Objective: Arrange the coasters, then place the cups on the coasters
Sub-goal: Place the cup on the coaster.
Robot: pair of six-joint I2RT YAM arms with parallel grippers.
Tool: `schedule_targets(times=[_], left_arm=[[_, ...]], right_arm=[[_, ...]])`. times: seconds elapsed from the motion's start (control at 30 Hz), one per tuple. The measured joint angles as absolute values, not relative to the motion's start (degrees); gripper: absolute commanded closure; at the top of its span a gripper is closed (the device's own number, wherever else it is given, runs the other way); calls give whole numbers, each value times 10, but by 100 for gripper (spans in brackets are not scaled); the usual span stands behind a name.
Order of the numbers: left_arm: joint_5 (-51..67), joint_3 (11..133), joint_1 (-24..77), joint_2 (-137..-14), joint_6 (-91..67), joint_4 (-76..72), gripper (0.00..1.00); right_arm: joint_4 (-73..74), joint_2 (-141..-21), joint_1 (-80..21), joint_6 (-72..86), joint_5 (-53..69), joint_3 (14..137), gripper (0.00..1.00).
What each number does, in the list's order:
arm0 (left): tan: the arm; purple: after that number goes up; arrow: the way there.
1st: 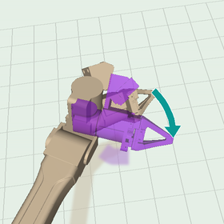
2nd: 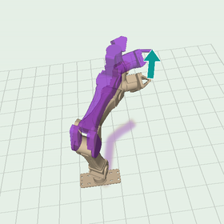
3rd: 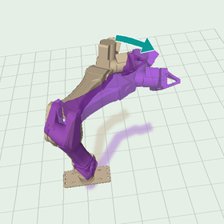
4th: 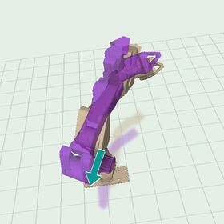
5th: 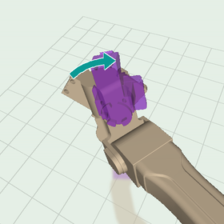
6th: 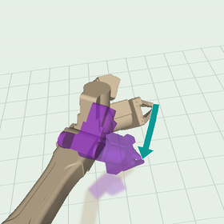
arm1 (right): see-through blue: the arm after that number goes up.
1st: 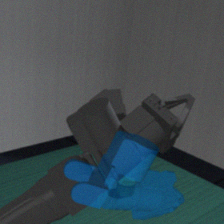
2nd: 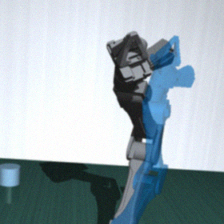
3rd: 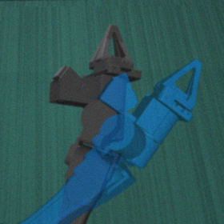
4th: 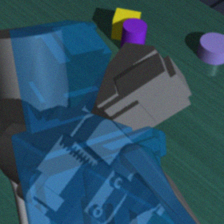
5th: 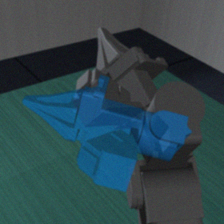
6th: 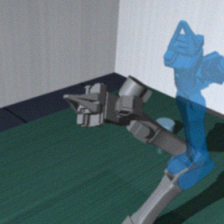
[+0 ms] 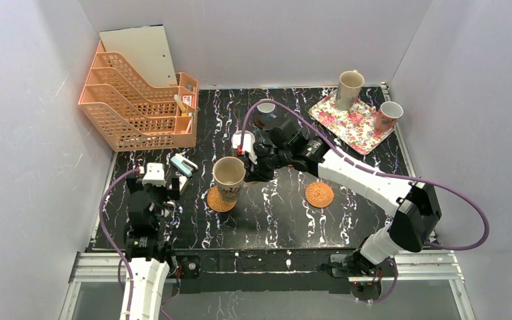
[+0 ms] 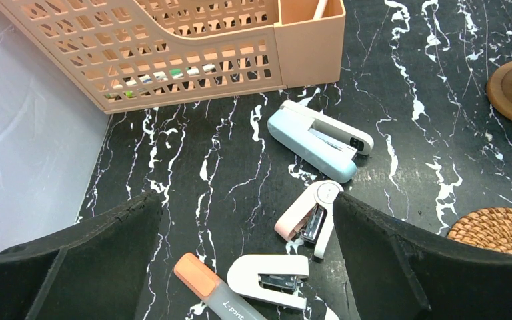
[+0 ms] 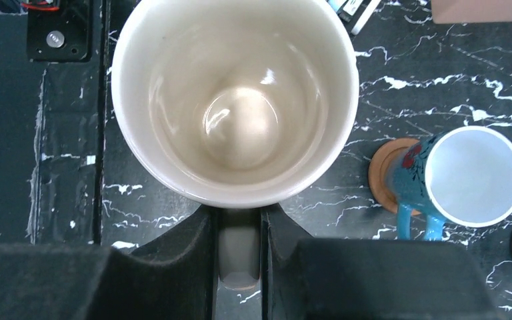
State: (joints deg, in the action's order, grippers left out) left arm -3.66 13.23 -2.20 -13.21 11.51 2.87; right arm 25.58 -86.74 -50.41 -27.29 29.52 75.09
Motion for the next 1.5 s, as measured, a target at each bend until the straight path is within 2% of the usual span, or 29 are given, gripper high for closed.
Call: schedule_targets(times=[0.13,0.37,0.7,1.5], left_arm=[[-39,128,-22,-146,115,23,3],[-56,128,-22,-187,115,5,4],[-69,128,-22,-202,115,-10,6],[-80,117,-25,-207,115,-30,6]], right_arm=[[216,-866,-521,-259,276,743,99],[119,-822,-564,-243,208,629,99],[96,-844,-590,-215,147,627,99],[-22,-849,-590,-170,130,579,99]])
